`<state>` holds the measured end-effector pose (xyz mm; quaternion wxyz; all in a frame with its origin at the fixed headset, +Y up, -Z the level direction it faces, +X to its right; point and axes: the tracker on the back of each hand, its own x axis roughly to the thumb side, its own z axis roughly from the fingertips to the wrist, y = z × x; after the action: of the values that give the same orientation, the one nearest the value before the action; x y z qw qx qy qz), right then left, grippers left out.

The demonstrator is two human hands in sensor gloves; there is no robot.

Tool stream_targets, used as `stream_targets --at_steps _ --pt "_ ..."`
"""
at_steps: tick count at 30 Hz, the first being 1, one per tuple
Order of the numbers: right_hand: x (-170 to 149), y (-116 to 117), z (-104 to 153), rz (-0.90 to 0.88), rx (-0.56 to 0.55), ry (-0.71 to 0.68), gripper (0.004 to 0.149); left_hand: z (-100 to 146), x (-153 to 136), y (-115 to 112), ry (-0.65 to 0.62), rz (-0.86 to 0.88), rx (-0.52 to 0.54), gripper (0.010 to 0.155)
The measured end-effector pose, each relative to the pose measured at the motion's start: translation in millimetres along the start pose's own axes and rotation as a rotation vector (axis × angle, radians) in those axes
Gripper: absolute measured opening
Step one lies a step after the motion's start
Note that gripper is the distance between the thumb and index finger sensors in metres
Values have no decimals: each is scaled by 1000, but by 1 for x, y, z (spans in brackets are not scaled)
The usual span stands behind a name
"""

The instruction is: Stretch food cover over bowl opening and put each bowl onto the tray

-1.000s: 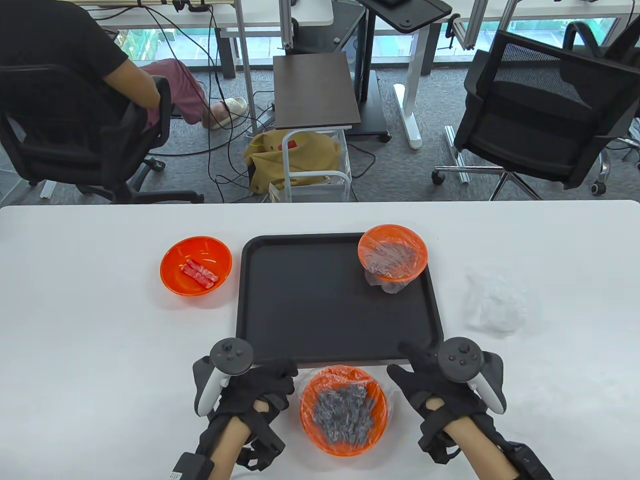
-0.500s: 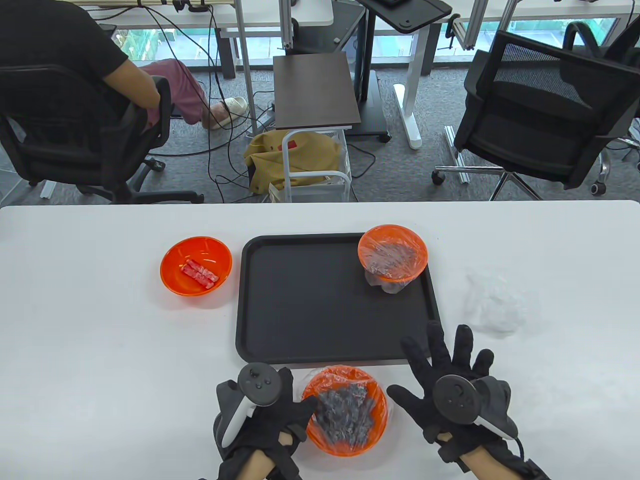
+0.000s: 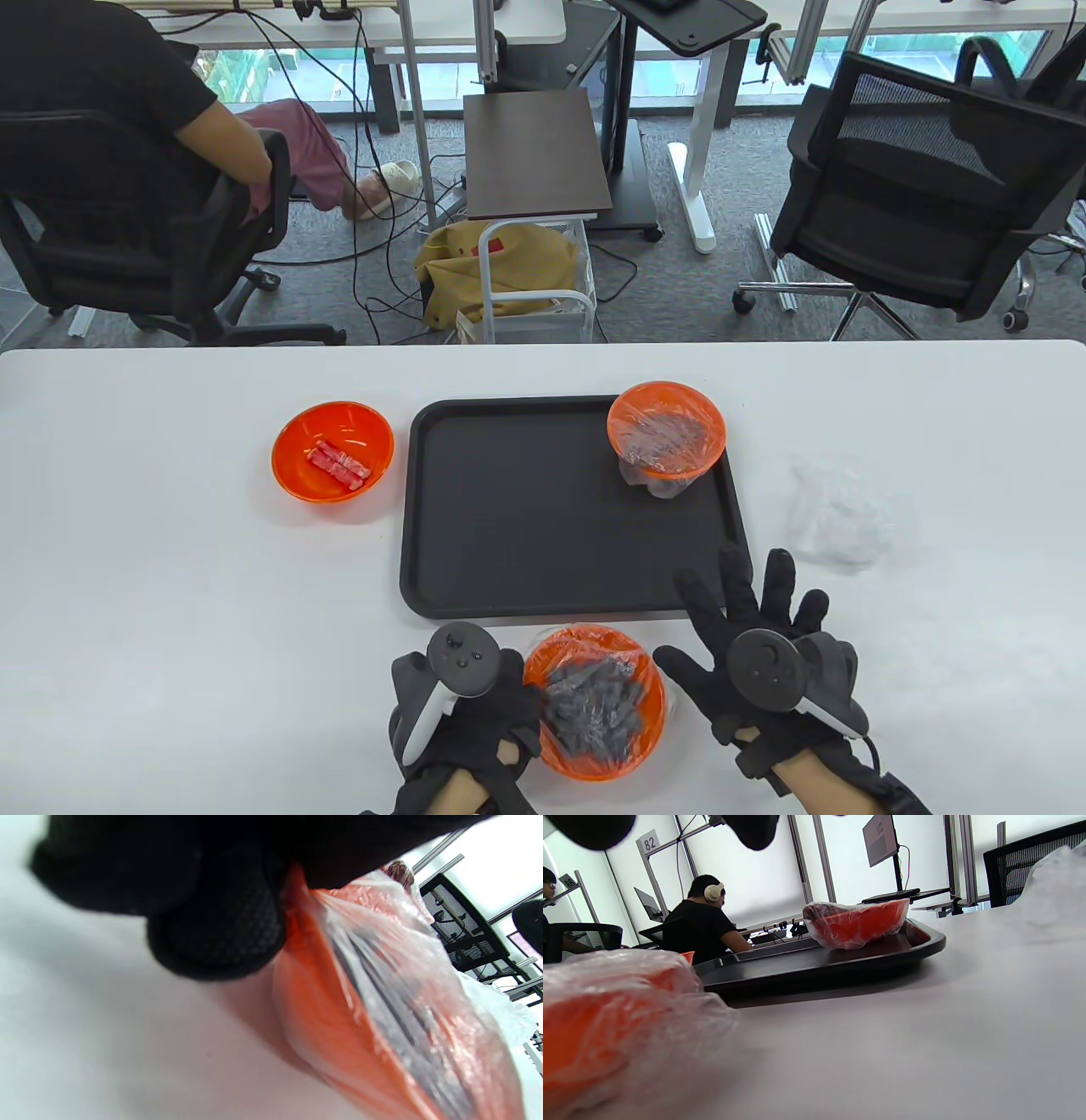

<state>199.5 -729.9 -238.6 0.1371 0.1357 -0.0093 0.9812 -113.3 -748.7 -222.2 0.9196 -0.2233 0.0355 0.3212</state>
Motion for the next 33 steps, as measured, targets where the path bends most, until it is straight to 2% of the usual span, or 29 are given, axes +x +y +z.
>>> stream_targets --at_steps 5,8,12,17,22,26,33 --pt "-4 -7 1 -45 -35 21 87 -5 15 39 -25 39 83 57" --pt "-5 -9 2 -67 -42 29 86 -20 25 71 7 35 140 57" --pt "-6 -9 2 -75 -40 37 86 -57 30 107 101 47 188 57" --pt "-5 -8 3 -73 -29 38 85 -104 19 136 224 89 249 57" --pt "-3 -7 4 -62 -22 39 86 -142 1 152 332 121 259 57" --pt "-1 -7 6 -52 -17 41 85 -167 -10 153 381 130 273 57" --pt "-5 -8 8 -52 -19 62 84 -191 -9 153 387 208 233 57"
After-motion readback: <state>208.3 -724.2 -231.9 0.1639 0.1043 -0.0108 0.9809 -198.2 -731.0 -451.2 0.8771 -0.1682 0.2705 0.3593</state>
